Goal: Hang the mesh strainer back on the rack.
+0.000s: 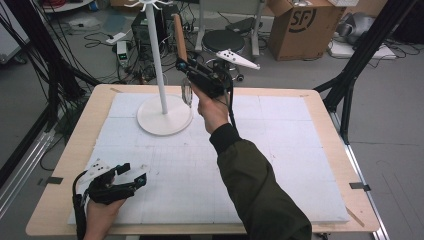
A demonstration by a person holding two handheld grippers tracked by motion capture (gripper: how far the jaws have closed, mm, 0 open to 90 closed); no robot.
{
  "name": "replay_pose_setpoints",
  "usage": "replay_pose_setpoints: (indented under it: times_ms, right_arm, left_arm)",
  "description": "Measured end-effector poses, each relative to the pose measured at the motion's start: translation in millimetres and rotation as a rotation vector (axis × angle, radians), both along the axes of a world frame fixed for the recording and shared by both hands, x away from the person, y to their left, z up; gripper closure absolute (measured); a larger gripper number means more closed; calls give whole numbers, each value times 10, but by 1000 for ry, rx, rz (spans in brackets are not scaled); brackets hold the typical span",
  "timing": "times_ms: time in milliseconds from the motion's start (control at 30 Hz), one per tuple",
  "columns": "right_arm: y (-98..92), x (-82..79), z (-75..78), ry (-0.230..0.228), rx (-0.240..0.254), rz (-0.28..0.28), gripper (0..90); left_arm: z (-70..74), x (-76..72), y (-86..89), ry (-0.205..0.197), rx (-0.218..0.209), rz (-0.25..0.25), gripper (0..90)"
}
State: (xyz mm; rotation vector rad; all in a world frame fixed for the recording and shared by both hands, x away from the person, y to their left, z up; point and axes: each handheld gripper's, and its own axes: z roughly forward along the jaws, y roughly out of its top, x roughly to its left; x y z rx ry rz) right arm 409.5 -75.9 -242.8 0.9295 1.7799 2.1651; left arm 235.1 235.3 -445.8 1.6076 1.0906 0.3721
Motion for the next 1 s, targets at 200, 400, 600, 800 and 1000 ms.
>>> replay_pose_setpoints:
  times_ms: [200,400,600,800,1000]
  right_arm:
    - [116,78,80,-19,-6,-7,702]
    - [156,215,163,-14,11,-28,702]
    - [128,382,208,3,25,-49,702]
    - [115,485,190,11,15,-62,702]
    - [144,538,185,9,-5,-57,702]
  left_arm:
    - [-1,6,22,-2,-2,8,178]
    - [0,7,40,-1,-5,5,179]
    - [1,9,32,0,-14,-1,179]
    - [-1,17,19,-1,-17,-13,179]
    - [-3,24,26,3,-22,-8,179]
